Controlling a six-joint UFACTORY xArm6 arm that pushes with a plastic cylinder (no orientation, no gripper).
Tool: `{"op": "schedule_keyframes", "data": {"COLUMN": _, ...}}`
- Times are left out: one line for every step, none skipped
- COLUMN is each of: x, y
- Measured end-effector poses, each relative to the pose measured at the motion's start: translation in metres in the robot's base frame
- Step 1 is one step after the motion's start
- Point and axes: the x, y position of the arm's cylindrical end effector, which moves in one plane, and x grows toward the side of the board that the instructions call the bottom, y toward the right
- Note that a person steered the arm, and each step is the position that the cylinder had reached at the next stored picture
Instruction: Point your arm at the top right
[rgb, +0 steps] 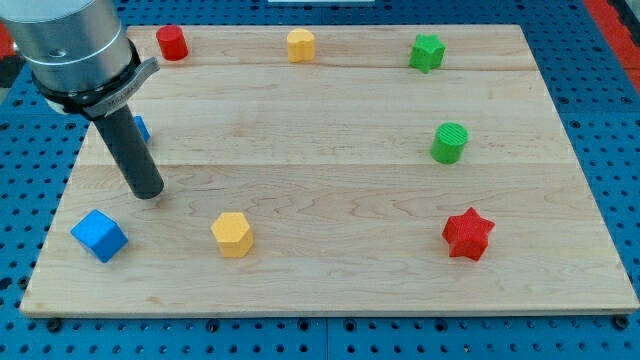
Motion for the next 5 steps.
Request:
{"op": "schedule_keyframes", "data": {"x": 0.000, "y": 0.000}}
{"op": "schedule_keyframes", "data": {"x": -0.011, "y": 0.007}}
{"op": "schedule_keyframes", "data": {"x": -0.020, "y": 0.052}}
{"op": "schedule_keyframes", "data": {"x": -0.026, "y": 0.089}}
{"op": "schedule_keyframes", "data": {"x": -0.068, "y": 0.138}}
